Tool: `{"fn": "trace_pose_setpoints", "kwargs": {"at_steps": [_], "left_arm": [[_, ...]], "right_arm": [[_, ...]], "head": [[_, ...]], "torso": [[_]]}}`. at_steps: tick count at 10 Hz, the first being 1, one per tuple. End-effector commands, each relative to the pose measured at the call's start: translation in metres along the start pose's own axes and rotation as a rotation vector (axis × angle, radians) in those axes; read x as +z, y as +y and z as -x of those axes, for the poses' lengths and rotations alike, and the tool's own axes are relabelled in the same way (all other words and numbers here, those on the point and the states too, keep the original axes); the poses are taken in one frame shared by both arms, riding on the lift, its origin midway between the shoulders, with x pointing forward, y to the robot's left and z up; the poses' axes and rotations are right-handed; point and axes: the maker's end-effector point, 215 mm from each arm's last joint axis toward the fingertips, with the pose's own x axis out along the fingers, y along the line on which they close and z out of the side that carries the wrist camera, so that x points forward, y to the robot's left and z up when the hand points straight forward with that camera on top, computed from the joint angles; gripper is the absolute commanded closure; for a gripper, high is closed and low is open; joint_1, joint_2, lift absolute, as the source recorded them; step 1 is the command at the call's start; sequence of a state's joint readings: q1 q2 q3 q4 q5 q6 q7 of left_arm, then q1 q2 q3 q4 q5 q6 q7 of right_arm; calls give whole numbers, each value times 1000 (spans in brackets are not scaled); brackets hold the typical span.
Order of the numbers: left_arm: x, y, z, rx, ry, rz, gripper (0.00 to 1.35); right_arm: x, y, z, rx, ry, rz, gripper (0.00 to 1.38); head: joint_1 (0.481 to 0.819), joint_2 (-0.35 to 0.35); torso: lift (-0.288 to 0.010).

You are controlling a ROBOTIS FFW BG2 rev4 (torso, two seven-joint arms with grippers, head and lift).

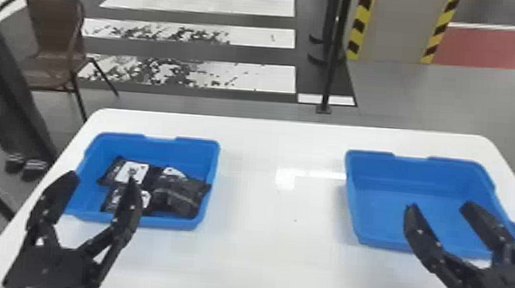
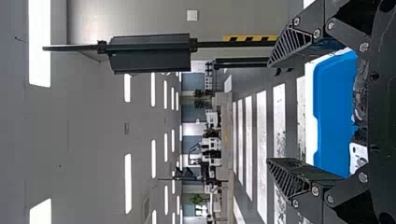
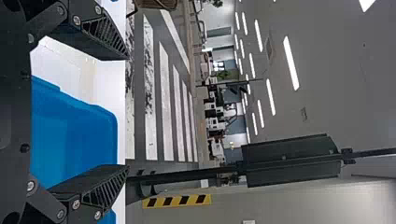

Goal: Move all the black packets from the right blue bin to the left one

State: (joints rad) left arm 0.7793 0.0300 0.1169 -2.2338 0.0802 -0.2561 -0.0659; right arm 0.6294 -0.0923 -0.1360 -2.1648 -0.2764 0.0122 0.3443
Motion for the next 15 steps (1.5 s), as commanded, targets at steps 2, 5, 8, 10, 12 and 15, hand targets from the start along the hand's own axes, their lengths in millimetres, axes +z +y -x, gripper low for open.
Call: {"fn": "trace_pose_setpoints", "kwargs": {"at_steps": [2, 5, 8, 10, 12, 15], "left_arm": [[4, -2, -2, -4, -14, 0, 344], [4, -2, -3, -5, -14, 0, 344], [6, -3, -4, -8, -21, 1, 344], [6, -3, -4, -8, -21, 2, 344], [5, -5, -4, -12, -18, 4, 344], [5, -4, -4, -11, -18, 2, 344]], "right_arm": [[0, 5, -2, 13, -2, -7, 213], [1, 8, -4, 19, -6, -6, 213], [3, 10, -5, 24, -10, -5, 213], [2, 11, -6, 26, -8, -4, 213], [3, 11, -6, 27, -13, -3, 214], [3, 11, -5, 26, -16, -4, 214]], "head": [[695, 66], [695, 71], [695, 72], [695, 74], [695, 75], [695, 73]], "torso": [[-140], [-140], [-140], [-140], [-140], [-140]]}}
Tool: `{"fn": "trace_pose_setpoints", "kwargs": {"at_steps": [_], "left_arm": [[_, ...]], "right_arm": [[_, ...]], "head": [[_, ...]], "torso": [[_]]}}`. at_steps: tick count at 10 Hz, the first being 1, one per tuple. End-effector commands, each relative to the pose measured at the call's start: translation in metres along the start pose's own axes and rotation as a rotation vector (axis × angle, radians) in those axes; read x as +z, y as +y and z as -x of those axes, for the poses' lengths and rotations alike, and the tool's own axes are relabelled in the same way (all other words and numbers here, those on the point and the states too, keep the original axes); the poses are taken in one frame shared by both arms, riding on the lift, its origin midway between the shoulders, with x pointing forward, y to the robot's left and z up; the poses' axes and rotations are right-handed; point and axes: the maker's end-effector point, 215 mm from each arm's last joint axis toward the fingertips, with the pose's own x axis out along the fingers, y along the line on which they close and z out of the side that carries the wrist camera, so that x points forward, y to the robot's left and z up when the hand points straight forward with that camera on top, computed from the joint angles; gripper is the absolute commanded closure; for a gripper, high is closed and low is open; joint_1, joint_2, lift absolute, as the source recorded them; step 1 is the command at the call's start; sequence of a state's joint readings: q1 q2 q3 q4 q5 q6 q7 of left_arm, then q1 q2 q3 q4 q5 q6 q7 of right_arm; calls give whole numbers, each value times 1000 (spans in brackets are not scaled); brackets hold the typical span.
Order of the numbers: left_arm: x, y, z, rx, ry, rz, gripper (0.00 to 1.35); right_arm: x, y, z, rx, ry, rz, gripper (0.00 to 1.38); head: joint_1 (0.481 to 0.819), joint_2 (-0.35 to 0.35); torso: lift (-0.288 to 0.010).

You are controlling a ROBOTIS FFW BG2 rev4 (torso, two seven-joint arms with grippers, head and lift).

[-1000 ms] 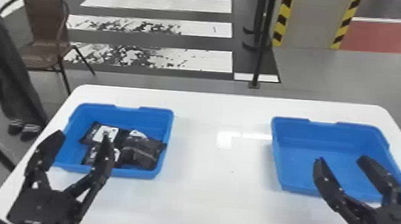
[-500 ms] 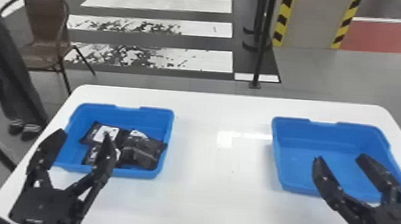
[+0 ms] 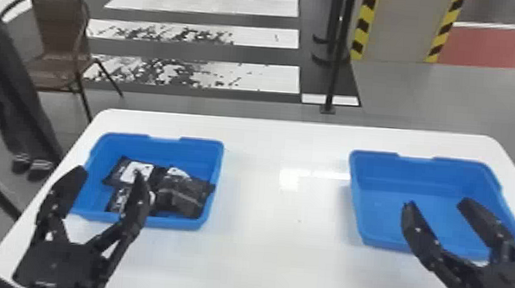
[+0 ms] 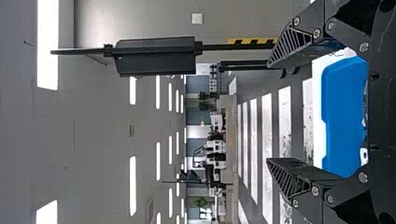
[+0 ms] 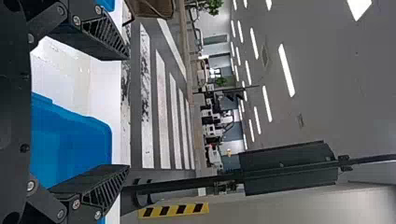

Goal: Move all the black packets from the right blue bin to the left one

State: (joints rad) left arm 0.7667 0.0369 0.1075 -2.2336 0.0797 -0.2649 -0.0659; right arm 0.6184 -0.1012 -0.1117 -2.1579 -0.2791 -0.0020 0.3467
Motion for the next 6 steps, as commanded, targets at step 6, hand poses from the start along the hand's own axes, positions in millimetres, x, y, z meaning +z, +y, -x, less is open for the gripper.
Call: {"fn": "trace_pose_setpoints", "kwargs": {"at_steps": [6], "left_arm": [[2, 0, 1, 0, -8, 4, 338]], "right_arm": [[2, -2, 1, -5, -20, -7, 213]], "head": [[695, 71]], "torso": [[-140]]}}
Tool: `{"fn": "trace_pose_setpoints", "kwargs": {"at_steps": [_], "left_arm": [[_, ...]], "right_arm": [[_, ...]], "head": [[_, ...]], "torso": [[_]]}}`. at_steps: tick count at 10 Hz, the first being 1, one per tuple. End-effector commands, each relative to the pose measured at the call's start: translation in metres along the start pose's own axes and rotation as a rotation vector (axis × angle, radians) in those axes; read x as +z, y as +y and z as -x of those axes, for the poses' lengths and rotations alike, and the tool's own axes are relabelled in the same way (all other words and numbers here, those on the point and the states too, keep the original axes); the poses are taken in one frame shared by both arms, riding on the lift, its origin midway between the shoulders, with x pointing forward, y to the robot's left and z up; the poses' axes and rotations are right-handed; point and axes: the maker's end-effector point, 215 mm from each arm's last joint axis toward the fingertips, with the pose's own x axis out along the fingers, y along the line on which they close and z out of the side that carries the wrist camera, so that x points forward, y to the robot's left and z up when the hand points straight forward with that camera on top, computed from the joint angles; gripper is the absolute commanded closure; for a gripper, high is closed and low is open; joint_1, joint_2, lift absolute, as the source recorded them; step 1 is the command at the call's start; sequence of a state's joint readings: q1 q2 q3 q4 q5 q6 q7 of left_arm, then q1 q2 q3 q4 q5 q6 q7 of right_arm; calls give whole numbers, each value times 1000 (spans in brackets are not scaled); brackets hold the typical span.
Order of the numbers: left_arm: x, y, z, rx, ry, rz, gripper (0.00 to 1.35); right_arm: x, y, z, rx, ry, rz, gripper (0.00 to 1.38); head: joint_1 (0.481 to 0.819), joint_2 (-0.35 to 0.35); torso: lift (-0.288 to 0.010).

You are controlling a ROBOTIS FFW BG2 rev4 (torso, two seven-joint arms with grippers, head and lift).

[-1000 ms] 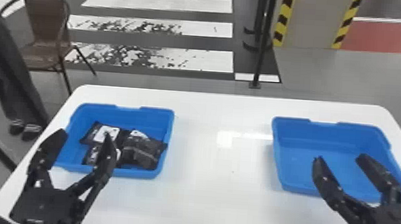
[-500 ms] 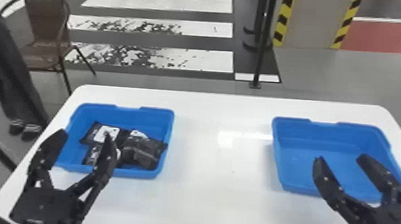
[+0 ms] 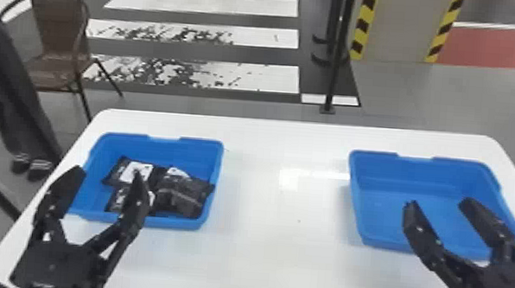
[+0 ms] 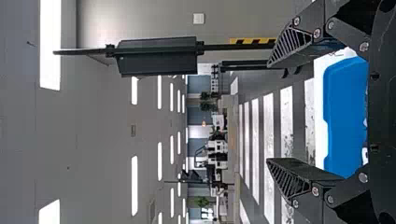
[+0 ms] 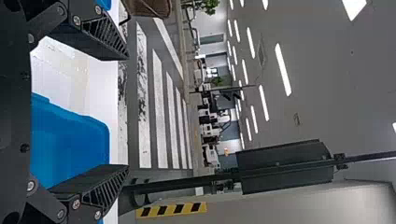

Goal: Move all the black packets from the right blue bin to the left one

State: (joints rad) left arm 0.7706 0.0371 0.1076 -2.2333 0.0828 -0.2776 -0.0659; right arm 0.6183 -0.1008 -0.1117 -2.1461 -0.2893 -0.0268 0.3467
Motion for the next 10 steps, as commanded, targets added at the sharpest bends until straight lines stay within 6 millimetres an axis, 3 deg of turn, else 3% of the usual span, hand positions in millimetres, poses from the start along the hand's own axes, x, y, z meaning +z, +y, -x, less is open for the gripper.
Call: {"fn": "trace_pose_setpoints", "kwargs": {"at_steps": [1, 3, 7, 8, 10], "left_arm": [[12, 1, 0, 12, -45, 8, 332], [51, 0, 22, 172, -218, 82, 326], [68, 3, 27, 175, -283, 76, 326], [71, 4, 33, 168, -348, 51, 328], [87, -5, 62, 80, -648, -77, 334]], "right_arm": [[3, -2, 0, -6, -20, -2, 213], [4, -4, 1, -9, -35, -11, 213], [4, -5, 2, -11, -39, -16, 217], [5, -6, 2, -15, -46, -19, 217], [6, -4, 0, -12, -54, -24, 217]], "head": [[695, 71], [695, 84], [695, 70], [695, 69], [695, 65]], "torso": [[-140], [-140], [-140], [-140], [-140]]}}
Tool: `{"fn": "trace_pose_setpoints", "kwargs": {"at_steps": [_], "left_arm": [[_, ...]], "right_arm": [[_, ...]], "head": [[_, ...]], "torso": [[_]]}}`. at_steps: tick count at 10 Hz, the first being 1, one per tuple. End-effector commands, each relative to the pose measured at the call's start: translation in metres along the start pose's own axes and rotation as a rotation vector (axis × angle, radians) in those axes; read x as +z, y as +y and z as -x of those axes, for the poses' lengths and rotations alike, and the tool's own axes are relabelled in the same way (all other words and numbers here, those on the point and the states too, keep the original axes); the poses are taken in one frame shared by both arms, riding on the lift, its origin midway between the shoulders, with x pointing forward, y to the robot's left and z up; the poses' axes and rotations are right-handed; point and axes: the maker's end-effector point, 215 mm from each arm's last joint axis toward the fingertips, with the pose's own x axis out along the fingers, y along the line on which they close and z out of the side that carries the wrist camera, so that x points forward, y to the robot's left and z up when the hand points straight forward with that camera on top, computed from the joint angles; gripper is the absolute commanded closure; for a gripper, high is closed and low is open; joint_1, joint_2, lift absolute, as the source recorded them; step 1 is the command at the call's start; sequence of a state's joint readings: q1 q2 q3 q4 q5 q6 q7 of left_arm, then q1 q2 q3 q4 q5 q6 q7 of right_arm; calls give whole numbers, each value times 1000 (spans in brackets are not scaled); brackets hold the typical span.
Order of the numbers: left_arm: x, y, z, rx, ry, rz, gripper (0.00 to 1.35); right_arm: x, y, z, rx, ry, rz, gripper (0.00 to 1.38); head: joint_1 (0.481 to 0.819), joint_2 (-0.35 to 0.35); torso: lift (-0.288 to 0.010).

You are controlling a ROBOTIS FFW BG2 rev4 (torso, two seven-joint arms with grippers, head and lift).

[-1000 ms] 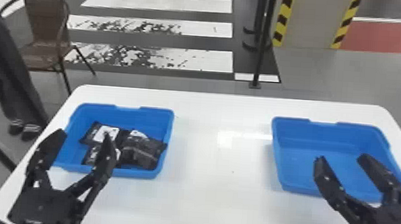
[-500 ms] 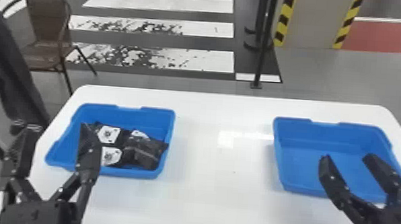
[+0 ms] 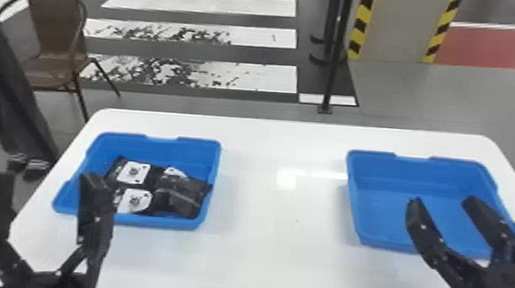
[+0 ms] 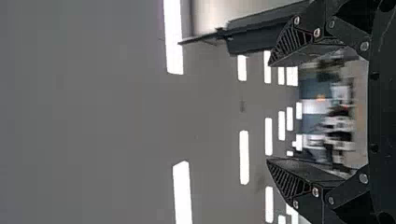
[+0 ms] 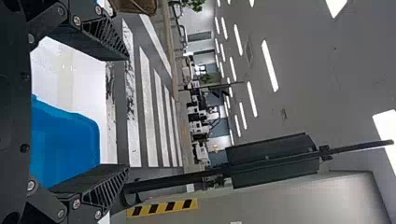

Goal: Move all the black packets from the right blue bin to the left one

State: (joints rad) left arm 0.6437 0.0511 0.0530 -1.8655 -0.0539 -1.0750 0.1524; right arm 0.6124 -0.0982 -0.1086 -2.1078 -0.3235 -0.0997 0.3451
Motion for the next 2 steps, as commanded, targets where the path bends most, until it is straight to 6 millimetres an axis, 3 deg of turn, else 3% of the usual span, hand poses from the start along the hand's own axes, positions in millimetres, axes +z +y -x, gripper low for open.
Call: {"fn": "trace_pose_setpoints", "kwargs": {"at_steps": [1, 2], "left_arm": [[-9, 5, 13, 75, -11, 117, 323], [-10, 11, 17, 83, 7, 87, 308]], "right_arm": [[0, 2, -1, 4, -5, -6, 217], [1, 1, 0, 3, -7, -4, 217]], "head": [[695, 65], [695, 65]], "torso": [[-140], [-140]]}}
